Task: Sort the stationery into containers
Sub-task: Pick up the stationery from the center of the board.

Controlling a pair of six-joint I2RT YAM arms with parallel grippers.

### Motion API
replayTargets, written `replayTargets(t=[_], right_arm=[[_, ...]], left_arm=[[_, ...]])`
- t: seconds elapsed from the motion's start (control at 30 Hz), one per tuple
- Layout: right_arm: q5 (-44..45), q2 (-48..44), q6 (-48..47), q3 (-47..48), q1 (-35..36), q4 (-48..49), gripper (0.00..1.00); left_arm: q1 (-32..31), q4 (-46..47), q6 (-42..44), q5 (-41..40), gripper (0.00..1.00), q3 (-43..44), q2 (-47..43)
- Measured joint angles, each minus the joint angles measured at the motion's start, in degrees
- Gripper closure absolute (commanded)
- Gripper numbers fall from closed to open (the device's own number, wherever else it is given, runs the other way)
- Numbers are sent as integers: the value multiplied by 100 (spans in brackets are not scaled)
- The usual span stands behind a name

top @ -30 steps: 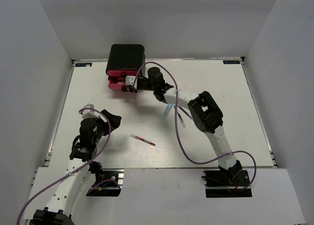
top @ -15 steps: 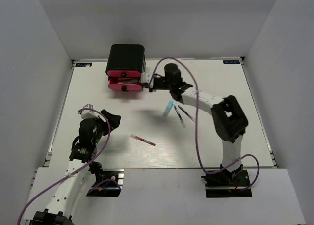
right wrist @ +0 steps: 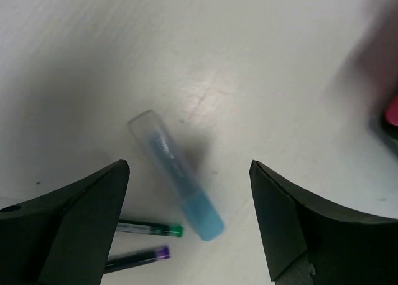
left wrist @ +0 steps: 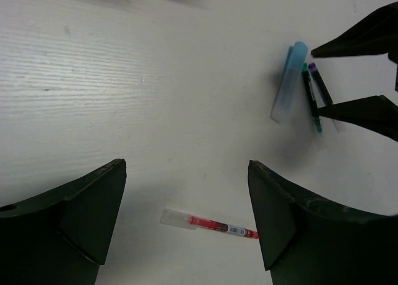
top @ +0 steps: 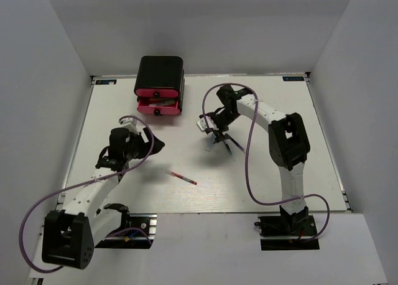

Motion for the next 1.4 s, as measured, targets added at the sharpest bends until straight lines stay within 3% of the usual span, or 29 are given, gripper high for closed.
replayTargets(t=[0.23,0.67,0.8,0.93,1.03,1.07,1.1,1.3,1.4], right_arm=[[507,76,-1150,-68,4,-791,23],[1062,671,-1491,129,125,-855,30],[1185,874,-1497,468,190,-1023,39],[1353,1121,-1508,876,236,-1399,62],[1436,1191,-1539,979,254,-1650,73],[1451,1191,-1532,979,269,-1733,86],[1429,1189,-1541,975,275,-1781,89],[402,1043,-1180,966,372,-1683,98],[-348,647,98,942,533,-433,98]], left_arm=[[-31,146,315,433,13,240,369],[-48,103,210,463,12,-9,-186],[-48,4,164,435,11,-74,-348],[-48,-87,142,363,11,-98,-437],[-48,-125,105,297,11,-109,-518],[-48,-129,94,280,11,-118,-553],[-48,-136,76,267,11,-129,-592],[-48,-170,-31,190,11,-343,-874],[-48,-199,-70,114,11,-402,-977]])
